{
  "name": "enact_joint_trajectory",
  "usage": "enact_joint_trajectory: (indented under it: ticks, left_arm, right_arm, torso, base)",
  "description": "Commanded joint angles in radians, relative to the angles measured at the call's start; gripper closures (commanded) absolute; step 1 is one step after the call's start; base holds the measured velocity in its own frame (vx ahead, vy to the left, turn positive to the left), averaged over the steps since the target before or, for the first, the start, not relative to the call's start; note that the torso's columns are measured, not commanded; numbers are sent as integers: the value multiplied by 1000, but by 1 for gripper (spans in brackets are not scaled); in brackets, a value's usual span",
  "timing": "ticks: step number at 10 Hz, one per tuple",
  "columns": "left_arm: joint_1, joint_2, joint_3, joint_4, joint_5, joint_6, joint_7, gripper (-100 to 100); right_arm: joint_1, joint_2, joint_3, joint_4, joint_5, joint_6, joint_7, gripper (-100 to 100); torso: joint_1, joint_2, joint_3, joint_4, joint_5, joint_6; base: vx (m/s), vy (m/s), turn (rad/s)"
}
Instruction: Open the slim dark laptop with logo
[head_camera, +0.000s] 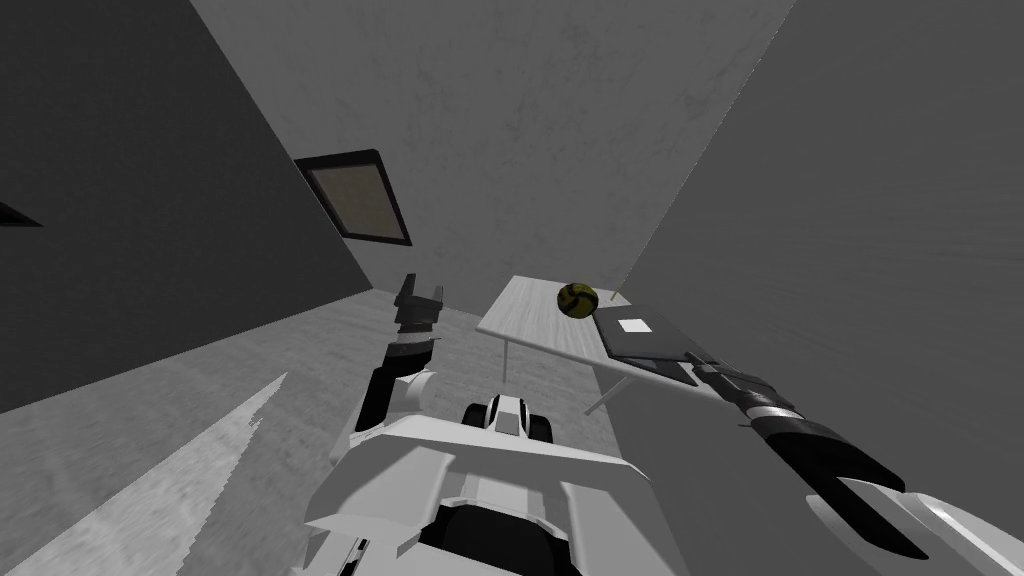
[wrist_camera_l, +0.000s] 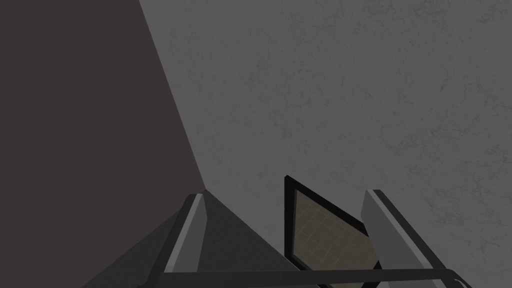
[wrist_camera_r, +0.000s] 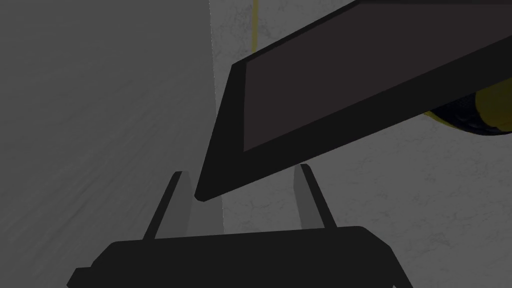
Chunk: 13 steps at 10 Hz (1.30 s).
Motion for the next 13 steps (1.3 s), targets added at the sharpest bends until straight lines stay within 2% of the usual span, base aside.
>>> enact_joint_trajectory:
  ticks: [1,7,8,9,13]
  left_arm:
    - [0,0,0,0,0,0,0,0]
    - [0,0,0,0,0,0,0,0]
    - [0,0,0,0,0,0,0,0]
    - [0,0,0,0,0,0,0,0]
    - [0,0,0,0,0,0,0,0]
  right_arm:
    - [34,-51,-20,-20,-17,9,-40,-100]
    - [101,-153,-59,-60,-51,26,-120,-100]
    - [91,-143,-54,-51,-47,21,-109,-100]
    - [92,-145,-55,-52,-48,22,-112,0]
    - [92,-145,-55,-52,-48,22,-112,0]
  torso:
    - [2,1,0,4,6,3]
    - [-3,8,3,8,8,6]
    - [-2,7,3,8,8,6]
    - [-2,7,3,8,8,5]
    - [-2,7,2,8,8,6]
  base:
    - [30,29,-68]
    - [24,25,-40]
    - [7,7,-10]
    - [0,0,0]
    - [0,0,0]
